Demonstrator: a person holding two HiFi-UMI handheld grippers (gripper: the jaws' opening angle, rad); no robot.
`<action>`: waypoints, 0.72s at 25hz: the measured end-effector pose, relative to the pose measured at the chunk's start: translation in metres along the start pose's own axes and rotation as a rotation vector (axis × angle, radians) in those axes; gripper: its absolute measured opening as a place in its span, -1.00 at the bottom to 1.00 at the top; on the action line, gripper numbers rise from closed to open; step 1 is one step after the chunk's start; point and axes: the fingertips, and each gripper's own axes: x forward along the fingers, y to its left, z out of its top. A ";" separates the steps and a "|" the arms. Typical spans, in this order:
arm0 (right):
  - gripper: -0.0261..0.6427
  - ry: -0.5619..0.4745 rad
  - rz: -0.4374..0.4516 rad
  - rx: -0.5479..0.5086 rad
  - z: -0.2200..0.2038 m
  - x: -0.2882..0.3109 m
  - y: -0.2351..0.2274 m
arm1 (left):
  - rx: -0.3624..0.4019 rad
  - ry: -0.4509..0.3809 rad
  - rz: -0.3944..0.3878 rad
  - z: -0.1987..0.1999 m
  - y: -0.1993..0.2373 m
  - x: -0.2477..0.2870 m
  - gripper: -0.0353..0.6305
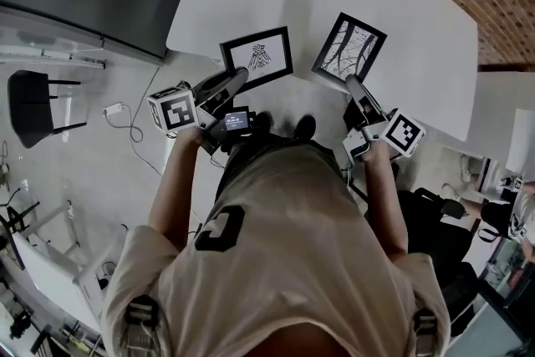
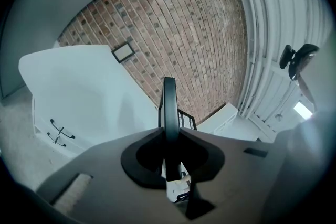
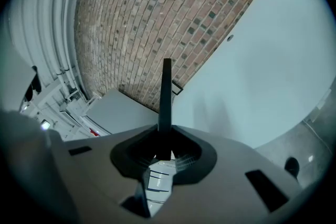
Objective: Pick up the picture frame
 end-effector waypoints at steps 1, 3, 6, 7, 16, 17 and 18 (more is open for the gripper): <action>-0.74 -0.009 0.005 -0.002 0.001 0.000 0.002 | 0.004 0.004 -0.004 0.001 -0.001 0.001 -0.78; -0.74 -0.027 0.017 -0.012 0.003 -0.001 0.008 | 0.013 0.013 -0.020 0.003 -0.004 0.004 -0.78; -0.74 -0.047 0.020 -0.017 0.006 -0.005 0.008 | 0.018 0.028 -0.044 0.003 -0.011 0.014 -0.78; -0.74 -0.050 0.016 -0.017 0.008 -0.007 0.007 | 0.019 0.034 -0.048 0.003 -0.013 0.019 -0.78; -0.74 -0.035 0.023 -0.001 0.024 -0.023 -0.003 | 0.022 0.065 -0.028 -0.005 -0.025 0.040 -0.78; -0.74 -0.035 0.027 0.005 0.029 -0.027 -0.007 | 0.027 0.070 -0.021 -0.007 -0.028 0.046 -0.78; -0.74 -0.035 0.032 0.013 0.032 -0.030 -0.010 | 0.031 0.073 -0.014 -0.008 -0.031 0.050 -0.78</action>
